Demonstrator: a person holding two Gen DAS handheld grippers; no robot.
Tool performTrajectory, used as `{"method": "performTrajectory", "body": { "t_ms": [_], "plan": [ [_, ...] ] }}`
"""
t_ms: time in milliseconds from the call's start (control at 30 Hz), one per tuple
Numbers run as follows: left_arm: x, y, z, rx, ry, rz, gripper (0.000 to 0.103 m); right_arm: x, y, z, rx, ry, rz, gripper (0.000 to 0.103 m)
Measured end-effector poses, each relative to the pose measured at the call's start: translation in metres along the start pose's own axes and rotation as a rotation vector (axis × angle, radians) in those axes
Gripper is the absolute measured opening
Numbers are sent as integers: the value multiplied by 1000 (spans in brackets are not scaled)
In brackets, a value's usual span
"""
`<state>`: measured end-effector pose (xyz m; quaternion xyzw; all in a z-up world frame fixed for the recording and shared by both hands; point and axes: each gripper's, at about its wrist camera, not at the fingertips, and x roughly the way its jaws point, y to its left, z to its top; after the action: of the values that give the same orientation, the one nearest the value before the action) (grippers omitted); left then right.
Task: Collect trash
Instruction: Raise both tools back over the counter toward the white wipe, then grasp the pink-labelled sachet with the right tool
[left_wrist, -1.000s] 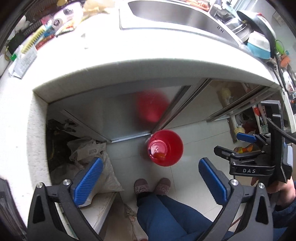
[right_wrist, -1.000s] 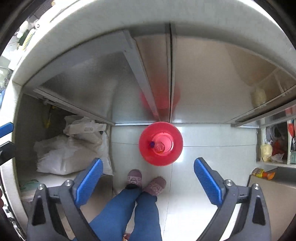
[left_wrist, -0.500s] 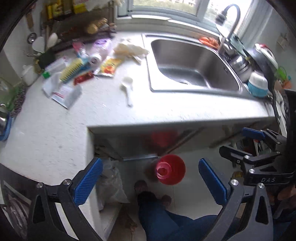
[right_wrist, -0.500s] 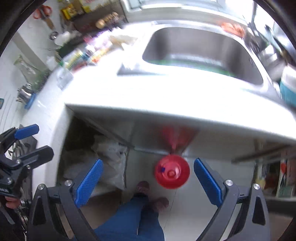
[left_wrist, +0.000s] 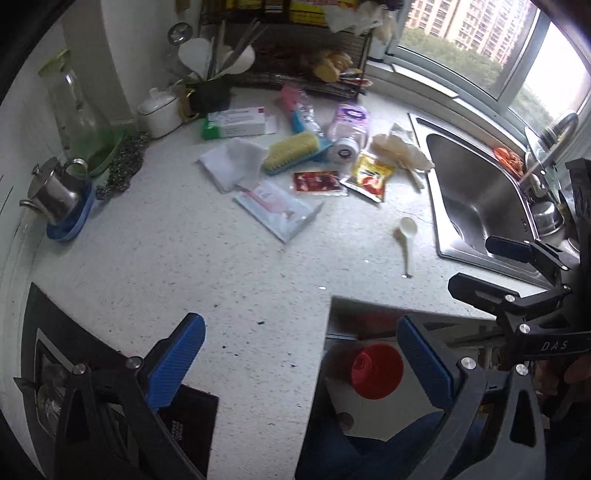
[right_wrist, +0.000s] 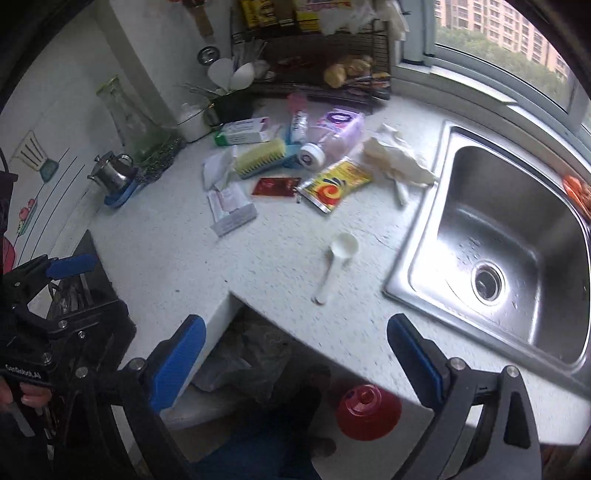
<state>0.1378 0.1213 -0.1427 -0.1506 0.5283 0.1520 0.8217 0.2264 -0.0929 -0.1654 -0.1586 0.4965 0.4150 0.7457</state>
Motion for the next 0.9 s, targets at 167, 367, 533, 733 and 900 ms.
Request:
{"method": "performTrajectory", "body": {
  "t_ms": [167, 367, 533, 733, 900],
  "plan": [
    [18, 41, 12, -79, 25, 41, 103, 49, 29, 39, -119, 50, 71, 99],
    [40, 67, 19, -139, 66, 53, 103, 93, 50, 68, -305, 99, 87, 99],
    [54, 76, 15, -163, 112, 23, 103, 116, 75, 84, -561, 146, 64, 93],
    [67, 80, 16, -181, 128, -21, 103, 142, 98, 92, -867, 237, 69, 80],
    [78, 82, 20, -208, 136, -31, 103, 168, 106, 90, -1033, 307, 71, 58]
  ]
}}
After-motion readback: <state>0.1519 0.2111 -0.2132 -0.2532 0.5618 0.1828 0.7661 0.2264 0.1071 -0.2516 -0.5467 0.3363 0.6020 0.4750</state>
